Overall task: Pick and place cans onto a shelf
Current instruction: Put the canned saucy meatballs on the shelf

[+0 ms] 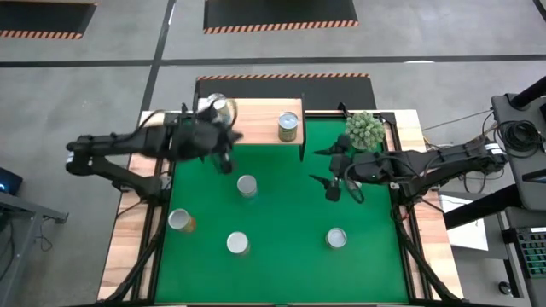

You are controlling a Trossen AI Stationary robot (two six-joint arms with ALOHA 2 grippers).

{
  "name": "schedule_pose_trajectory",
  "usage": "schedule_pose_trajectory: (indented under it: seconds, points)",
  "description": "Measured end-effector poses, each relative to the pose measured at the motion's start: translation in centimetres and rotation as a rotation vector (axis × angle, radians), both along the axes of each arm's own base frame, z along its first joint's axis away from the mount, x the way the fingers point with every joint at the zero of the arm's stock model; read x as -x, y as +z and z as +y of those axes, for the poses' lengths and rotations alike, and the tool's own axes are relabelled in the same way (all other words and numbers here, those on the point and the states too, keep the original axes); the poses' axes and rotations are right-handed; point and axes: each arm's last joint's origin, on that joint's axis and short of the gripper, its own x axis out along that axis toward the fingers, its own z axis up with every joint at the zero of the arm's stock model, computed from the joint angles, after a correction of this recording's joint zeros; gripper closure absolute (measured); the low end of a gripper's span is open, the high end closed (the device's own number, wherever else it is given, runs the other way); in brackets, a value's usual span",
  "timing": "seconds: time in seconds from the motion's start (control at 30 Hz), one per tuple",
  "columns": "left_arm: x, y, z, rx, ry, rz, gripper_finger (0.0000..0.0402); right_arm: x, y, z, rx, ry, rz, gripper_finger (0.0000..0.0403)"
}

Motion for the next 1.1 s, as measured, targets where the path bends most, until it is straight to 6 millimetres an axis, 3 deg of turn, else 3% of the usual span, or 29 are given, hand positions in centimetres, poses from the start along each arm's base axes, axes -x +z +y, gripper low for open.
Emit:
schedule_pose_trajectory:
  seconds: [0.2, 0.37, 0.67, 0.87, 1.1]
  points:
    - [1.3, -3.1, -3.5, -0.076, -0.163, -0.186, 0.0402, 0.6, 0.5, -2.1, -0.198, -0.210, 0.136, 0.0078]
    - [2.6, -5.2, -3.9, -0.104, -0.189, -0.239, 0.0402, 1.4, 0.2, -4.0, -0.406, -0.350, 0.362, 0.0078]
    - [4.3, -6.0, -3.4, -0.134, -0.139, -0.282, 0.0402, 2.8, -5.0, -8.2, -0.774, -0.718, 0.656, 0.0078]
    - [4.6, -5.9, -3.4, -0.137, -0.141, -0.284, 0.0402, 3.9, -8.9, -8.8, -0.922, -0.852, 0.779, 0.0078]
    - [4.7, -6.1, -3.4, -0.149, -0.147, -0.249, 0.0402, 4.7, -10.7, -8.5, -0.938, -0.907, 0.824, 0.0078]
